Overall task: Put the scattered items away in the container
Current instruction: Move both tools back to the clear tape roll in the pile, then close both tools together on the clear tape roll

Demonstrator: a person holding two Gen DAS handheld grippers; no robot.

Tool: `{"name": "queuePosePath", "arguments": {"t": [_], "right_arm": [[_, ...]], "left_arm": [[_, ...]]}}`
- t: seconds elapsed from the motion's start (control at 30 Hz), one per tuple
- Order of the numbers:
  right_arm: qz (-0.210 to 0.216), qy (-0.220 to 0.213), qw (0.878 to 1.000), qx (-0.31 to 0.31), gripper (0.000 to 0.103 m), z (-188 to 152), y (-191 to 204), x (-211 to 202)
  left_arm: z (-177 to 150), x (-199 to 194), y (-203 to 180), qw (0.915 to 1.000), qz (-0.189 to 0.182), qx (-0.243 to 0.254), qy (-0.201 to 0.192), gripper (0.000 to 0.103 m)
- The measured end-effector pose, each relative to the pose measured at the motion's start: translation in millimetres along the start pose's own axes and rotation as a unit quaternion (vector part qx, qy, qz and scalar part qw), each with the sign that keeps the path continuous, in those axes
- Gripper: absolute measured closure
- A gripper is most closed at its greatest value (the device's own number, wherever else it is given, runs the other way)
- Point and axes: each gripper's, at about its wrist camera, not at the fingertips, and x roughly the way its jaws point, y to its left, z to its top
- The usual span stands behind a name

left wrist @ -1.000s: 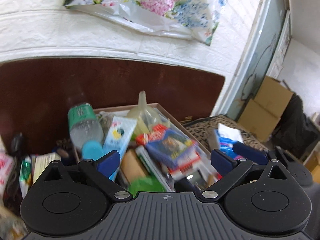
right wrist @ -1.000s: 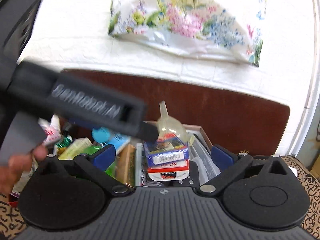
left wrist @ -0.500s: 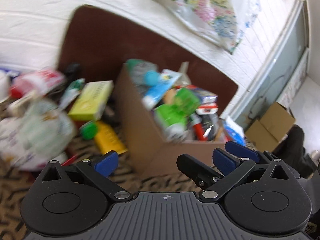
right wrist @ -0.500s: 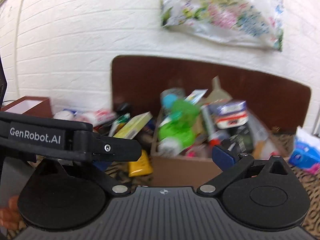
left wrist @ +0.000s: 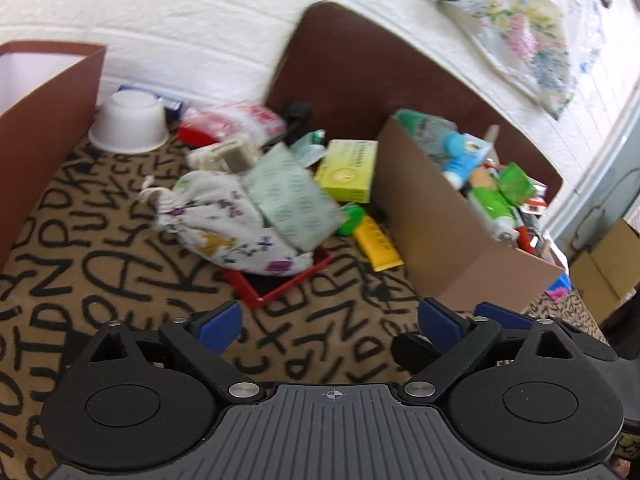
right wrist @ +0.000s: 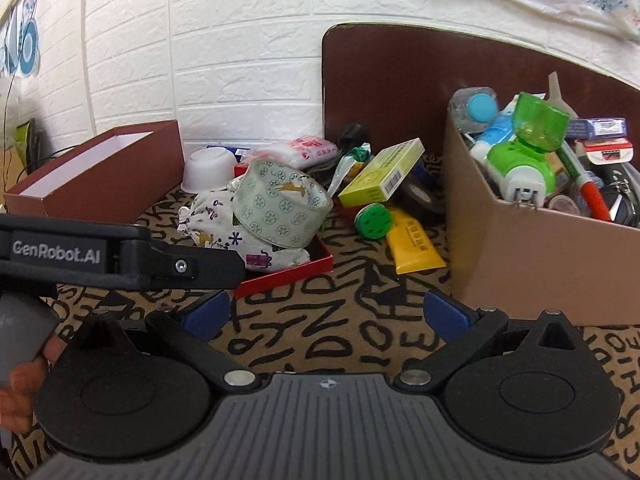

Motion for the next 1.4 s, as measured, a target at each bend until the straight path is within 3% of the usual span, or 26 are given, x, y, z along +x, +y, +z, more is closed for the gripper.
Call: {"name": "queuePosePath", "arguments": {"t": [0.2, 0.27, 0.43, 0.6, 0.67, 0.7, 0.73, 0.8, 0.9, 1.13, 1.4], "right_arm": [[-0.008, -0.016, 1.000, -0.016, 0.004, 20.6, 1.3, 8.9], [0.000, -0.017, 1.000, -0.021, 0.010, 28.4, 1.8, 16.6], [0.029, -0.013, 0.999, -0.028, 0.036, 45.5, 6.6, 44.3], [0.046, -0.018, 0.998, -0.033, 0.039, 61.0, 10.1, 67.8], [0.052, -0.017, 0.998, -0.040, 0.039, 63.7, 12.2, 75.3], [0.056, -0.014, 0.997, -0.044, 0.041, 64.1, 13.4, 79.0], [0.063, -0.007, 0.997, -0.046, 0.051, 63.4, 14.3, 82.1], [0.065, 0.000, 0.997, -0.052, 0.058, 59.3, 15.3, 84.7], [0.063, -0.003, 0.996, -0.065, 0.063, 51.9, 16.1, 77.9], [0.070, -0.003, 0.994, -0.088, 0.082, 32.9, 25.9, 47.9], [0.078, 0.023, 0.994, -0.077, 0.087, 6.5, 22.8, 0.2]], "left_arm": [[30.9, 6.4, 12.5, 0.9999, 0.007, -0.002, -0.015, 0.015], [44.2, 10.6, 13.5, 0.9998, 0.008, -0.002, -0.021, 0.016], [75.6, 23.4, 10.9, 0.9994, 0.005, 0.013, -0.032, 0.020], [95.9, 45.6, 14.6, 0.9992, 0.018, 0.016, -0.032, 0.021], [101.8, 57.7, 16.6, 0.9994, 0.020, 0.015, -0.023, 0.026], [103.6, 63.8, 17.9, 0.9996, 0.020, 0.015, -0.014, 0.034], [104.0, 69.2, 19.0, 0.9997, 0.019, 0.015, -0.004, 0.041], [100.2, 73.8, 18.6, 0.9992, 0.031, 0.025, -0.001, 0.048], [92.5, 69.3, 17.1, 0.9979, 0.044, 0.048, -0.006, 0.074], [72.6, 43.3, 4.3, 0.9980, 0.032, 0.053, -0.009, 0.082], [31.4, 11.5, -28.3, 0.9968, 0.002, 0.079, 0.012, 0.082]]}}
